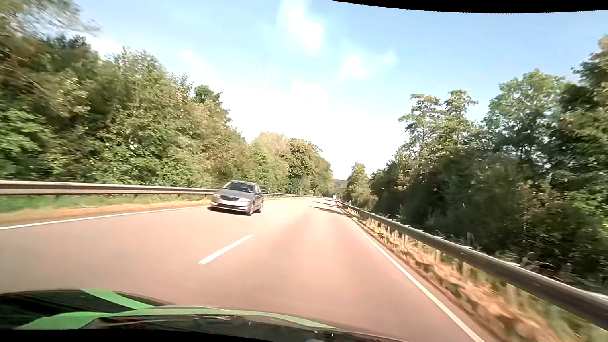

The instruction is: Follow the waypoints while adhering to traffic rules and regulations

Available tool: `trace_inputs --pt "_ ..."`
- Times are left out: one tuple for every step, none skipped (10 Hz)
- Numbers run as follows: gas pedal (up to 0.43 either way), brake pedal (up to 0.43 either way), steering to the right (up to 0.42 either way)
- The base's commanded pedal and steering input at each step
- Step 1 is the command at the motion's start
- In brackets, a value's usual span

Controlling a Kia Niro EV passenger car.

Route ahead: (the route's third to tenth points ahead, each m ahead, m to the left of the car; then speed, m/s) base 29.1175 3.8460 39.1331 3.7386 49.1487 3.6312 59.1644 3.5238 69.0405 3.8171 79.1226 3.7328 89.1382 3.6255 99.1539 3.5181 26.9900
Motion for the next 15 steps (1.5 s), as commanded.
trace_inputs --pt "0.28 0.0 0.001" --pt "0.28 0.0 0.001" --pt "0.287 0.0 0.001" --pt "0.287 0.0 0.001" --pt "0.287 0.0 0.001" --pt "0.287 0.0 0.001" --pt "0.299 0.0 0.001" --pt "0.299 0.0 0.001" --pt "0.299 0.0 0.001" --pt "0.299 0.0 0.001" --pt "0.268 0.0 0.001" --pt "0.26 0.0 0.001" --pt "0.26 0.0 0.001" --pt "0.26 0.0 0.001" --pt "0.26 0.0 0.001"
